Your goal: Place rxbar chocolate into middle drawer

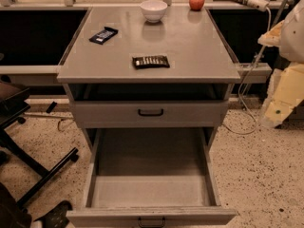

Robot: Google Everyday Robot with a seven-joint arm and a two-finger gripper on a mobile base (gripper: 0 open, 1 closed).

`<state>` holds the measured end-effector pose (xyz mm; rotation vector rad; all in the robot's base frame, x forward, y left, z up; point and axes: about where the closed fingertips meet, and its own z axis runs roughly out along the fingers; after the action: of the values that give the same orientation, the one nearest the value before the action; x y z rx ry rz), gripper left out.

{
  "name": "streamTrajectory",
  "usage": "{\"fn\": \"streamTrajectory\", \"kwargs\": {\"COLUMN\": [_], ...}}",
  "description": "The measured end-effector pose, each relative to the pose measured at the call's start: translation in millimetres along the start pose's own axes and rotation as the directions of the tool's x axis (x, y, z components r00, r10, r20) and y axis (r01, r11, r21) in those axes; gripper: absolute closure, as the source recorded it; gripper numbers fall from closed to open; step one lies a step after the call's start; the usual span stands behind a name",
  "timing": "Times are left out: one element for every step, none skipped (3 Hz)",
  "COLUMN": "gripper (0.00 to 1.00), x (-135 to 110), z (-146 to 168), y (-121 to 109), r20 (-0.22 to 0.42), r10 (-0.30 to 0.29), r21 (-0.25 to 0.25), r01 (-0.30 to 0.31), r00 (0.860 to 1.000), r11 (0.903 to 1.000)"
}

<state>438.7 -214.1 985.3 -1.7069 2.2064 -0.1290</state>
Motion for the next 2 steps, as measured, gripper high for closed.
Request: {"fn": "streamTrajectory", "kwargs": {"gripper": [0.0, 0.0], "x": [0.0, -4.9], "z": [0.0, -0.3], "y": [0.0, -6.1], "r20": [0.0, 0.005], "r10": [0.0, -0.02], "r21": [0.0, 0.016], "r01": [0.0, 0.02], "r00": [1.0, 1.0], "r11": [1.0, 0.9997]}}
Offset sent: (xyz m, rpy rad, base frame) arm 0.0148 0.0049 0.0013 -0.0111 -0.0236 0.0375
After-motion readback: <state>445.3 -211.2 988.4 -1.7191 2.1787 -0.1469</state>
